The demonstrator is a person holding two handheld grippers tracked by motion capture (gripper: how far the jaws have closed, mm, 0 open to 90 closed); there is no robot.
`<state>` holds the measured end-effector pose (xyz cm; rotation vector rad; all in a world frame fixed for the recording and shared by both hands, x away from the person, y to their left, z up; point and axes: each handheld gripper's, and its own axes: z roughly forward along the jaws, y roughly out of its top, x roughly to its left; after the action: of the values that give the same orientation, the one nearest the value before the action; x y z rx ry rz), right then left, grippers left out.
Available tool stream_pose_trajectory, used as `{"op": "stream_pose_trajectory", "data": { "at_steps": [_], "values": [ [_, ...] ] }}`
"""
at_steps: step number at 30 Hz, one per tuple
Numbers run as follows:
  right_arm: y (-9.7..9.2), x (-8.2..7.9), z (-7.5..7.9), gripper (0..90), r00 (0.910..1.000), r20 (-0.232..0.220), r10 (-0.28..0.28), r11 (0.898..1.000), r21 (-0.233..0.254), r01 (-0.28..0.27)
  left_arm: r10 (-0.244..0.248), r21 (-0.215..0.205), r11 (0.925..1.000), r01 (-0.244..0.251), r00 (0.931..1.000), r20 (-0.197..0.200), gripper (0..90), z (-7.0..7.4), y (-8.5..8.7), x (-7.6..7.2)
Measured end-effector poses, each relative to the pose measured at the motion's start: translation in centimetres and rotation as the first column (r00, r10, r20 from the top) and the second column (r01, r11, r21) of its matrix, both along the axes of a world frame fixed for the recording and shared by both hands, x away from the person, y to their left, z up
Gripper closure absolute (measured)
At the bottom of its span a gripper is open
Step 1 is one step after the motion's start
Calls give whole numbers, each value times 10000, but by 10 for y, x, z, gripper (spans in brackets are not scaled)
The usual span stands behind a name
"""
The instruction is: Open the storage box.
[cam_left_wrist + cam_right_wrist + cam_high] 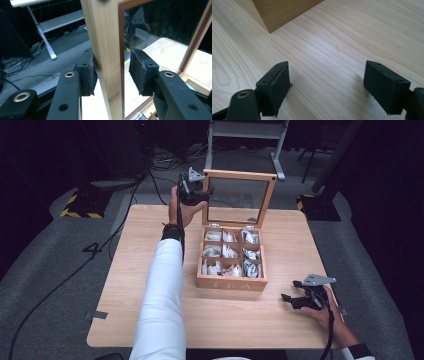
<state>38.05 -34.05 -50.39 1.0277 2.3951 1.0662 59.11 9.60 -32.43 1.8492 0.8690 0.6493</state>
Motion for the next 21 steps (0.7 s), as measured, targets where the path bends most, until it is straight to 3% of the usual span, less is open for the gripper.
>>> {"op": "stream_pose_trajectory", "data": {
  "at_steps": [1,4,5,7,10,14,17,21],
  "values": [
    [0,0,0,214,10000,3,-3,10000,1,3,0,-240,9997,0,10000,-6,574,-3,1,2],
    [0,-1,0,215,10000,-4,-3,10000,-19,3,39,-247,9997,-40,10000,-16,574,-6,0,3],
    [0,-1,0,215,10000,4,-13,10000,-23,13,150,99,9998,-149,9998,-147,572,-10,-1,4],
    [-1,-1,0,214,10000,4,1,10000,-25,-1,346,304,9990,-339,9992,-222,580,-15,-3,6],
    [-1,-1,0,214,10000,23,44,10000,-30,-44,454,288,9986,-443,9983,-363,580,-21,-4,8],
    [-2,-2,0,215,9999,22,108,9999,-15,-108,671,709,9955,-627,9958,-625,579,-30,-8,10],
    [-2,-2,0,214,9999,16,107,9999,-12,-107,775,379,9965,-751,9946,-683,579,-38,-7,10],
    [-2,-2,0,214,9999,16,108,9999,-12,-108,709,449,9967,-680,9952,-671,582,-40,-6,10]
  ]
}}
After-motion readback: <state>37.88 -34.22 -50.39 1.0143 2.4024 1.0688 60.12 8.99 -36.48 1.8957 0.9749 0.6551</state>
